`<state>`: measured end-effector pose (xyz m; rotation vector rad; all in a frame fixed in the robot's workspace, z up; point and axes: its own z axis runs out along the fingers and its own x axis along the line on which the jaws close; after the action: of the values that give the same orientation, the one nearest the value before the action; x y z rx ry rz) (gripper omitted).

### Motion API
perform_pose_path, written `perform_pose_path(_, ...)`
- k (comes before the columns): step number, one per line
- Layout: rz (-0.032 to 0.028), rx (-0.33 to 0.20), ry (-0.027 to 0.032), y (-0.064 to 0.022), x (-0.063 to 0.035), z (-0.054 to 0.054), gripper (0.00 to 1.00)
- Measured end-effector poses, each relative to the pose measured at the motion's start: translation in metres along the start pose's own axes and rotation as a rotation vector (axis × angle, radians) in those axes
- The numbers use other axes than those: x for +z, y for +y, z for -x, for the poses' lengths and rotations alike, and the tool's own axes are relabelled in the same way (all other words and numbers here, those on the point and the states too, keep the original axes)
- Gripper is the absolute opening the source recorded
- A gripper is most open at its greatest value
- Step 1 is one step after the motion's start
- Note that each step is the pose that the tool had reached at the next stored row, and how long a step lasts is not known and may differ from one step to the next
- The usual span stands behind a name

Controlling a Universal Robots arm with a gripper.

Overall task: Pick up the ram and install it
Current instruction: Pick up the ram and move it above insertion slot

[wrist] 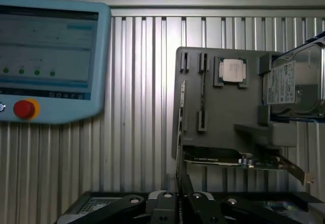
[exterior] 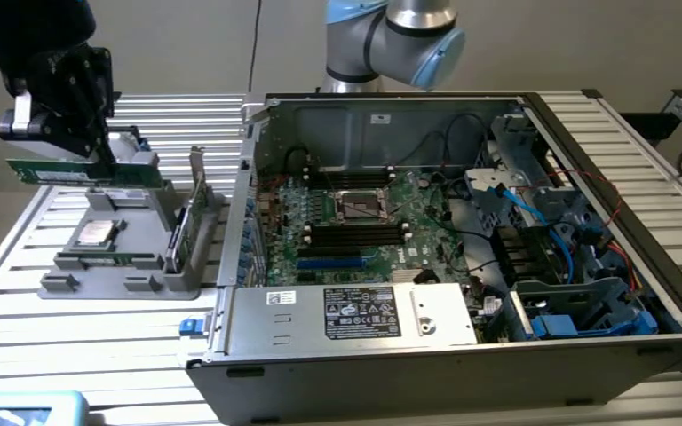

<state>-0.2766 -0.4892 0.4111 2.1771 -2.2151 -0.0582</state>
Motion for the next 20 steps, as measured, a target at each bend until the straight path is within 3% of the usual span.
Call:
perform_pose_path(5,0.0019,0.0,0.0,-0.0214,-0.0129,0.0,0.14)
perform_pose_path(20,0.0023,-0.005,-0.0003,-0.0896,-0.0179,0.001,0.14)
